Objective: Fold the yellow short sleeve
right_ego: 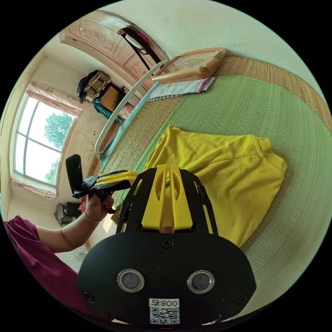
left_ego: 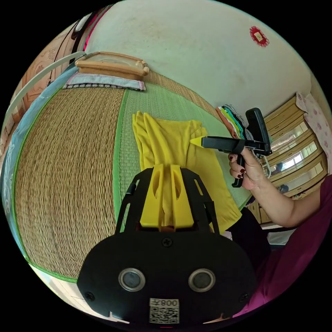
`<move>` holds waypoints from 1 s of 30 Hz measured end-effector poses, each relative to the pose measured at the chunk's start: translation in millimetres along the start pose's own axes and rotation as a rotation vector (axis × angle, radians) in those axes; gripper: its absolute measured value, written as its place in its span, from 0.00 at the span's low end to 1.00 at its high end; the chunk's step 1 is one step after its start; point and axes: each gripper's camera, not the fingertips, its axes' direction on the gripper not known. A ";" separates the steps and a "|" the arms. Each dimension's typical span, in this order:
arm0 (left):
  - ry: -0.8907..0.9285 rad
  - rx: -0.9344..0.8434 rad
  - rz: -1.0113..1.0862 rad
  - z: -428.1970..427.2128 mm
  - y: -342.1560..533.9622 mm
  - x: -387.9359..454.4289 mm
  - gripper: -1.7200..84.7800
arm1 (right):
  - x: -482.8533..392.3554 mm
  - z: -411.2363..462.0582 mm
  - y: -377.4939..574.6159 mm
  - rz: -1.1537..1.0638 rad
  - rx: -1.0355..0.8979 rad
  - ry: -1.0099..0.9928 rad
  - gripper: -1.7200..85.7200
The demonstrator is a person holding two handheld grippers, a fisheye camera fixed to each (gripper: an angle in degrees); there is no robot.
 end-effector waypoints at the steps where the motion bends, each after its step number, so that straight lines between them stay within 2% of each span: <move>1: -0.012 -0.008 0.003 0.9 -2.7 0.7 0.03 | 9.0 1.7 8.4 0.028 -0.010 -0.029 0.03; 5: -0.113 0.024 -0.021 -10.4 -13.2 -0.2 0.03 | 26.8 -0.9 24.6 0.062 -0.006 -0.048 0.03; 8: -0.022 0.068 -0.064 -17.3 -20.0 -6.1 0.03 | 34.9 -3.8 30.7 0.072 0.004 -0.081 0.02; 11: 0.041 0.072 -0.014 -16.9 -32.3 8.1 0.03 | 33.4 -7.5 32.9 0.066 0.013 -0.073 0.02; 15: -0.025 -0.007 0.005 -5.4 -49.0 20.9 0.03 | 27.1 -12.2 35.0 0.047 0.012 -0.040 0.02; 23: -0.076 0.027 -0.023 -22.0 -66.1 21.3 0.02 | 27.2 -23.8 41.4 0.041 0.021 -0.066 0.02; 26: -0.017 0.036 -0.068 -23.4 -70.7 16.0 0.02 | 29.4 -27.6 43.9 0.049 0.023 -0.087 0.02; 30: -0.065 0.069 -0.037 -31.4 -81.1 29.1 0.03 | 24.2 -34.0 40.8 0.031 0.002 -0.069 0.02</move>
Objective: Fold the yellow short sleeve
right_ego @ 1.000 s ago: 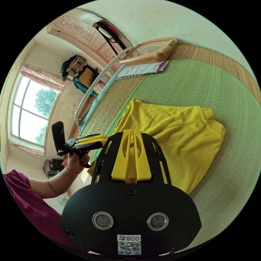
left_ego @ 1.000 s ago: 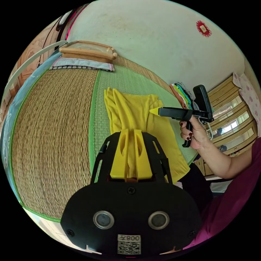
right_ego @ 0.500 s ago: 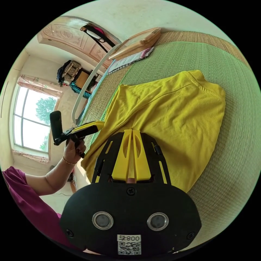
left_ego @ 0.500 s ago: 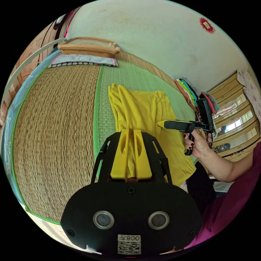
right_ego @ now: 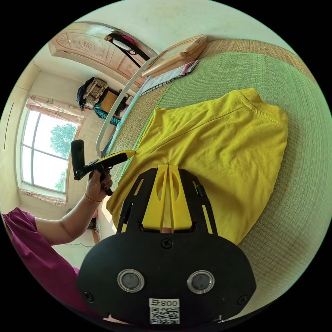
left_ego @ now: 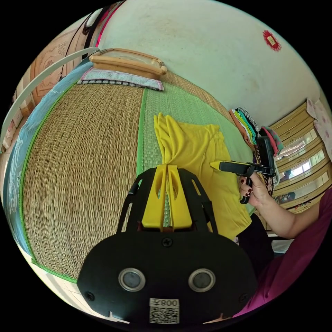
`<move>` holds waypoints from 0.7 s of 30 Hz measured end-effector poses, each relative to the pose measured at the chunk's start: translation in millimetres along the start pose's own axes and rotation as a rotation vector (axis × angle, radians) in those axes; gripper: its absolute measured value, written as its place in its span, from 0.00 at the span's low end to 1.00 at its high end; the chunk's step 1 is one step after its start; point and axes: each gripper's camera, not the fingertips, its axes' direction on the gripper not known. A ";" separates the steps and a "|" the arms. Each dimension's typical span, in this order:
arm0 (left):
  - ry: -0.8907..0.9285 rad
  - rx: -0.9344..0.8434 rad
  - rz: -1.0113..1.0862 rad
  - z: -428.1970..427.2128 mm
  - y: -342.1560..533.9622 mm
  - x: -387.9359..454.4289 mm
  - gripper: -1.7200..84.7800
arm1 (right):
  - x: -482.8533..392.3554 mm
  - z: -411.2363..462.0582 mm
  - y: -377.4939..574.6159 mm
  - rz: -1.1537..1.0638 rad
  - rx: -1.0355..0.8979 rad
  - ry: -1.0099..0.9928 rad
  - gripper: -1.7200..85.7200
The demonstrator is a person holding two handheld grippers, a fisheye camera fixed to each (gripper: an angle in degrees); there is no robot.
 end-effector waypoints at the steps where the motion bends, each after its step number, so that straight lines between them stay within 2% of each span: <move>1: -0.007 0.003 0.001 -0.9 -1.7 1.6 0.03 | -1.0 -0.3 -1.3 -0.003 -0.011 0.003 0.02; 4: -0.066 0.067 -0.022 -12.2 -8.7 5.7 0.03 | -3.5 -3.2 -2.9 -0.009 -0.016 -0.002 0.02; 6: 0.016 0.104 -0.018 -16.2 -18.9 8.2 0.04 | -4.6 -2.2 -3.1 -0.012 -0.023 0.002 0.02; 10: 0.040 0.040 0.067 0.4 -45.7 23.5 0.08 | -5.7 -3.6 -0.1 0.000 -0.011 -0.009 0.02; 14: -0.055 -0.075 0.115 25.5 -71.5 32.3 0.05 | -6.6 -6.7 3.3 0.005 -0.006 -0.017 0.02; 18: -0.125 -0.032 0.123 17.0 -78.9 29.8 0.03 | -8.5 -9.3 7.0 -0.008 -0.006 -0.020 0.02; 21: -0.113 -0.017 0.088 12.1 -82.2 20.0 0.03 | -7.3 -10.4 11.0 0.000 0.009 -0.040 0.02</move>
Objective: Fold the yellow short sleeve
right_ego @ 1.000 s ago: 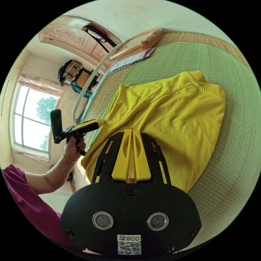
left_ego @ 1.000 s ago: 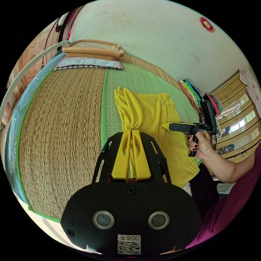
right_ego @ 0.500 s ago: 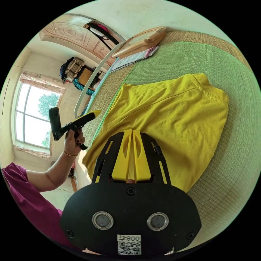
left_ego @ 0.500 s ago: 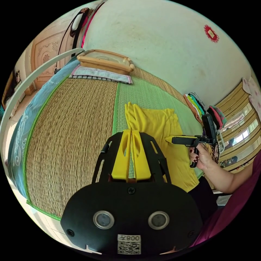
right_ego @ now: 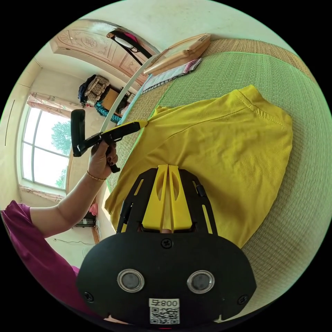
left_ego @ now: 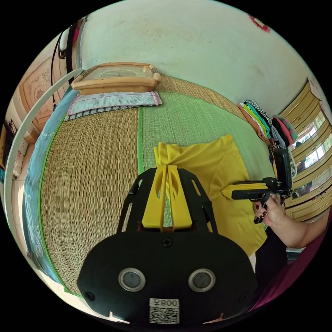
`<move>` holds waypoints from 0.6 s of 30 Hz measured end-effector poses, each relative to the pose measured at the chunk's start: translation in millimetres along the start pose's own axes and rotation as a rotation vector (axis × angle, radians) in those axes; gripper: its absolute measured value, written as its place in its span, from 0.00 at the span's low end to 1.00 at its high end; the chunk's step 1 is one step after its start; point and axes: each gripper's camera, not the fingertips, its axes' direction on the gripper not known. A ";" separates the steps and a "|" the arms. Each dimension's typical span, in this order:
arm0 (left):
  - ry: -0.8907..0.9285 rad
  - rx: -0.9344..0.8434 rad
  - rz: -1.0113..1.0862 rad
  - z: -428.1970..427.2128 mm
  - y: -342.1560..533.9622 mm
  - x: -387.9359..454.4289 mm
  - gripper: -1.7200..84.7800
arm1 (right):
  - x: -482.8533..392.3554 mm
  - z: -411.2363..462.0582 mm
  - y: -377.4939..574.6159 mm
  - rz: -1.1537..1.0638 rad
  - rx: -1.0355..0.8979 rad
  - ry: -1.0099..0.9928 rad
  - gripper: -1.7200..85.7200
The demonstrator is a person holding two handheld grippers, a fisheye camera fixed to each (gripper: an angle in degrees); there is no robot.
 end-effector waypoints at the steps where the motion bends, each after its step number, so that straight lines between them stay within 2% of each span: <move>1: 0.000 0.003 -0.002 -0.3 -0.3 -0.7 0.03 | 0.0 -0.6 1.5 0.004 0.006 -0.006 0.02; 8: 0.065 0.107 0.004 -10.0 -5.1 7.6 0.04 | -2.9 -5.5 5.7 0.003 0.003 -0.019 0.02; 14: -0.001 -0.029 0.021 16.6 -22.7 5.5 0.04 | -6.1 -8.1 11.5 0.014 0.018 -0.030 0.02; 18: -0.006 0.050 0.013 5.1 -22.4 -0.8 0.03 | -8.8 -9.9 14.6 0.007 0.022 -0.035 0.02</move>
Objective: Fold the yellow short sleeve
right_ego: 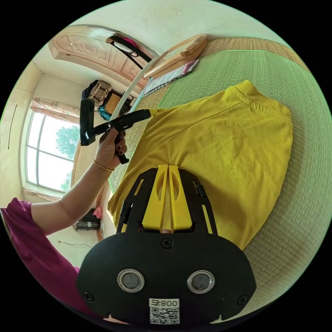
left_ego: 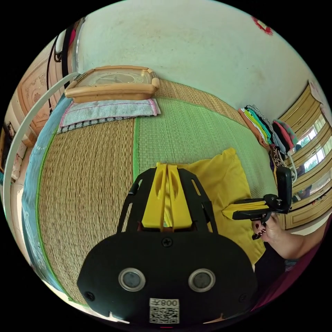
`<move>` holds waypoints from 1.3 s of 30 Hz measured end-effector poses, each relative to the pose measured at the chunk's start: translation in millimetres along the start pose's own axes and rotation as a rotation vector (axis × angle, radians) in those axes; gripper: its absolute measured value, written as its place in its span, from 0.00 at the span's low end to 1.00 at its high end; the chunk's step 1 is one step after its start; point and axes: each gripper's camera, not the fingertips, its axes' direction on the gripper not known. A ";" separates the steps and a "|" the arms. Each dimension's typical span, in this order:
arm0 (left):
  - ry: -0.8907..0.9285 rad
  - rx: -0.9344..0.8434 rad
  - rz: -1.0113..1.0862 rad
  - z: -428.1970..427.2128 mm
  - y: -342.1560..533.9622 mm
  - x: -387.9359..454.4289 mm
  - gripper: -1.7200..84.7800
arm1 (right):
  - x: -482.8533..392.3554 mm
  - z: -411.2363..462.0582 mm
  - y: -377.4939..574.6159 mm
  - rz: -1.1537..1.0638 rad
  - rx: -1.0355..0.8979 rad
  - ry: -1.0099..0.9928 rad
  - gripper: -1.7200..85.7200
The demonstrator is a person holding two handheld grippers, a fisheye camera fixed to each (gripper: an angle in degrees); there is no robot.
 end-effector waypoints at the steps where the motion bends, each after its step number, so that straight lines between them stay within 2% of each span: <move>1: 0.001 -0.005 -0.002 0.3 -0.2 -1.5 0.02 | -0.6 -0.3 1.4 -0.001 0.005 -0.002 0.02; 5: -0.003 -0.066 -0.022 13.0 4.4 -11.9 0.02 | -1.3 -2.0 5.0 0.015 0.019 -0.020 0.02; 8: -0.020 0.011 -0.071 2.6 15.5 -18.8 0.02 | -7.5 -11.2 5.2 0.010 0.018 -0.024 0.02; 12: 0.133 0.093 -0.020 -13.6 34.2 -12.7 0.02 | -8.8 -46.5 -0.9 -0.003 0.111 0.031 0.02; 14: 0.143 0.057 0.018 -8.1 42.9 -7.4 0.02 | 1.7 -59.3 -9.9 0.018 0.145 0.066 0.02; 17: 0.067 -0.072 0.010 15.8 55.5 -15.5 0.02 | 23.9 -69.2 -29.9 0.072 0.164 0.112 0.02; 20: 0.143 -0.019 -0.072 8.5 66.4 -31.6 0.02 | 45.9 -62.9 -48.2 0.149 0.089 0.097 0.02; 25: 0.189 0.048 -0.027 -17.7 95.7 -23.7 0.02 | 32.2 -72.0 -59.9 0.102 0.113 0.106 0.02; 28: 0.208 0.018 -0.034 -28.7 124.1 -21.9 0.02 | 52.2 -60.3 -66.3 0.168 0.050 0.052 0.02; 30: 0.249 0.013 -0.049 -42.0 152.8 -21.7 0.02 | 58.4 -67.2 -61.6 0.189 0.084 -0.012 0.02; 33: 0.303 -0.017 -0.055 -52.9 189.4 -17.2 0.02 | 52.3 -78.3 -52.9 0.179 0.092 0.017 0.02; 35: 0.298 -0.063 -0.065 -53.0 208.7 -14.2 0.02 | 49.7 -82.9 -48.9 0.178 0.089 0.024 0.02; 38: 0.191 -0.155 -0.121 -45.5 235.1 -17.7 0.03 | 48.1 -90.9 -43.9 0.191 0.089 0.030 0.02; 39: 0.214 -0.134 -0.153 -47.7 242.2 -21.2 0.03 | 46.1 -95.2 -41.1 0.194 0.093 0.029 0.02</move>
